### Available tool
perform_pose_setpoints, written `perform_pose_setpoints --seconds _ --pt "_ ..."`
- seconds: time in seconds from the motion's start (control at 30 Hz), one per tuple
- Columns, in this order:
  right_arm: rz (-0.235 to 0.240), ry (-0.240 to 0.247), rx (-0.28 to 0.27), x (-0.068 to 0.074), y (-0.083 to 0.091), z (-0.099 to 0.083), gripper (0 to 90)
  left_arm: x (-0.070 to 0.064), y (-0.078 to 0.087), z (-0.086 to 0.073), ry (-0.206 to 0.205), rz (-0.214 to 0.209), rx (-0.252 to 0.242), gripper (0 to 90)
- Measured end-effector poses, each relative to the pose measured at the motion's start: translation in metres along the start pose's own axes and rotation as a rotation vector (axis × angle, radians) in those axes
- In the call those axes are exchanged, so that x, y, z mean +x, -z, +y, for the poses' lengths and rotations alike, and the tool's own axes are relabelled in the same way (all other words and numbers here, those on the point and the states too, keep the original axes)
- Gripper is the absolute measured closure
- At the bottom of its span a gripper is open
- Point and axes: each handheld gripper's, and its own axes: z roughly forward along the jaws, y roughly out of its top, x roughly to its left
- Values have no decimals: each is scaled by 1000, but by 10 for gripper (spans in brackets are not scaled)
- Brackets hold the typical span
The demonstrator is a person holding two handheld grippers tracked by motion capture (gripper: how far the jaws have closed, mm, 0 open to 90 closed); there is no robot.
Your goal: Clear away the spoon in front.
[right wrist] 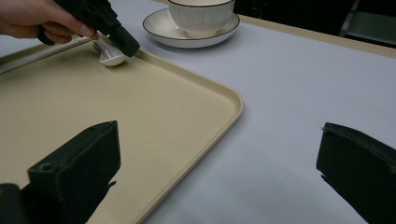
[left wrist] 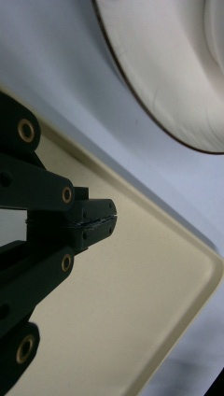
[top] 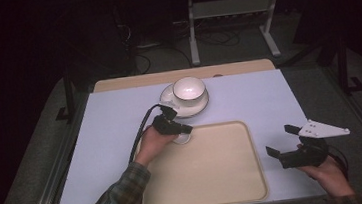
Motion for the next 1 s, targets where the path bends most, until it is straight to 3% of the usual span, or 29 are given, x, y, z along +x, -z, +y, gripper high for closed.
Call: perform_pose_setpoints --seconds 1.0 --pt "-4 4 -2 0 1 0 0 -25 28 -49 1 -6 70 898"
